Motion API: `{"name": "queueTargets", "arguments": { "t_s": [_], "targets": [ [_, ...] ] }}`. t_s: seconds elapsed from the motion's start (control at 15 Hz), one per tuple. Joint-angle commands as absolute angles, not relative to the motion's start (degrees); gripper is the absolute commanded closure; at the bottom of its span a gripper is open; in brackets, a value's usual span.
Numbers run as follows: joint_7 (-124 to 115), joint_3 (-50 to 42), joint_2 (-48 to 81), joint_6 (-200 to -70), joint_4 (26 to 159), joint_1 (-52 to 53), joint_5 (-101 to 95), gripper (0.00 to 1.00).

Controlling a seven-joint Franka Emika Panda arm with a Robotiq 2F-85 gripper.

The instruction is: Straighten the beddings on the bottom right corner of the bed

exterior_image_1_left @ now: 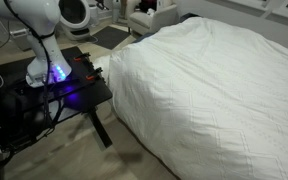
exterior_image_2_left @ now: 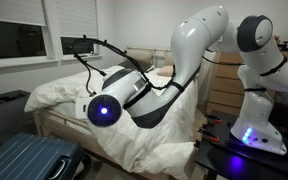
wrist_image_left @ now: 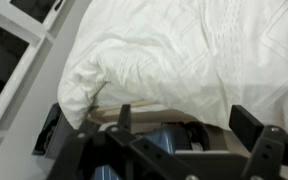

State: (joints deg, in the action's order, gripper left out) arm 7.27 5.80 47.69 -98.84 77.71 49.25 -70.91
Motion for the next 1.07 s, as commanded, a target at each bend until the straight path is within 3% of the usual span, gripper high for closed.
{"name": "queueTargets", "arguments": {
  "t_s": [0.0, 0.27, 0.47, 1.0],
  "targets": [
    [2.0, 5.3, 44.1, -89.1, 82.0, 48.4, -71.3, 0.0],
    [-4.1, 6.1, 41.9, -77.4, 84.6, 45.9, -69.5, 0.0],
    [-9.4, 7.6, 38.2, -75.8, 89.0, 41.0, -66.6, 0.0],
    [-10.2, 11.6, 26.1, -100.0, 104.7, 18.7, -57.8, 0.0]
  ]
}}
